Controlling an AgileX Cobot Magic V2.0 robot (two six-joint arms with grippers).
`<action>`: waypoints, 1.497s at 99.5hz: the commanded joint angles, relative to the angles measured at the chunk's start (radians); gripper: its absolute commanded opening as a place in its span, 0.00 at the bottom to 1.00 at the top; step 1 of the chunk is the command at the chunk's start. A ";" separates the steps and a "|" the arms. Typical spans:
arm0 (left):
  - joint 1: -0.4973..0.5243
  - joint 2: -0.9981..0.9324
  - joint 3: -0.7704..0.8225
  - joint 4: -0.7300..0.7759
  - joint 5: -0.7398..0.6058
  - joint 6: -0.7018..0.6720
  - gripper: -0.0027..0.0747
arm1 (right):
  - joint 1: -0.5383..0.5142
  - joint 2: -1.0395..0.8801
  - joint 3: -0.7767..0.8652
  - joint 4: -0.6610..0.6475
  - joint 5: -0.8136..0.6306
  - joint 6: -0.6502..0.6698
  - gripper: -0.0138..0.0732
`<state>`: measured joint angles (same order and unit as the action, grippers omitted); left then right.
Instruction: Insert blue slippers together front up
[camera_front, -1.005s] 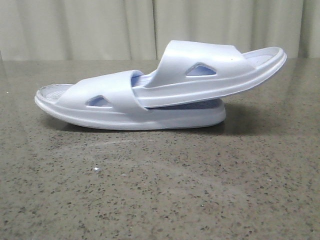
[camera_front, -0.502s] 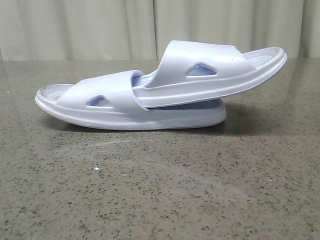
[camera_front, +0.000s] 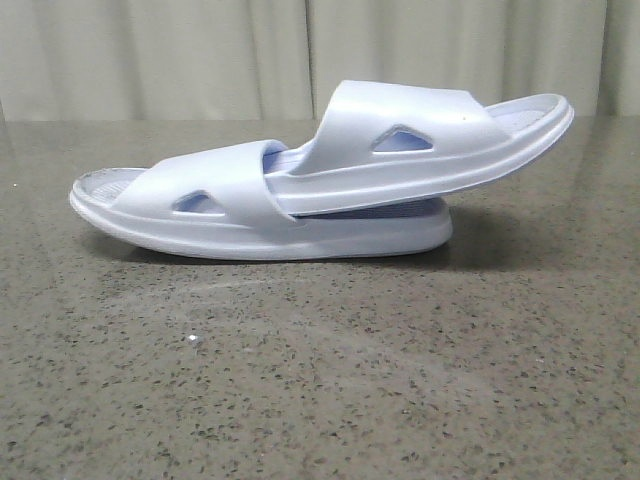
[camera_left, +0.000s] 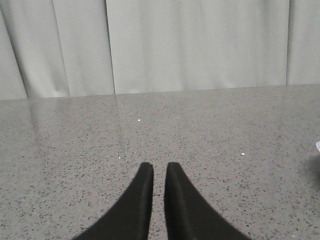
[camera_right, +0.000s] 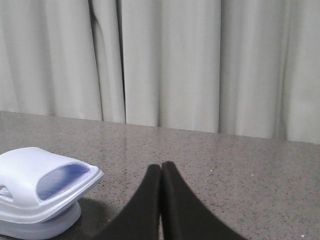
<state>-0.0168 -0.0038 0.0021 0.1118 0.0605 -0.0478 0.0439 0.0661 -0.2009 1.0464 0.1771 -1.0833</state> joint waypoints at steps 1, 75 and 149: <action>-0.008 -0.031 0.009 -0.013 -0.083 -0.012 0.06 | 0.002 0.010 -0.026 0.014 -0.035 -0.015 0.04; -0.008 -0.031 0.009 -0.013 -0.083 -0.012 0.06 | 0.002 0.010 -0.026 0.014 -0.035 -0.015 0.04; -0.008 -0.031 0.009 -0.013 -0.083 -0.012 0.06 | 0.002 0.006 -0.011 -0.962 -0.036 1.035 0.04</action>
<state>-0.0168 -0.0038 0.0021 0.1079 0.0575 -0.0494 0.0439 0.0619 -0.1861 0.3168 0.1998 -0.2851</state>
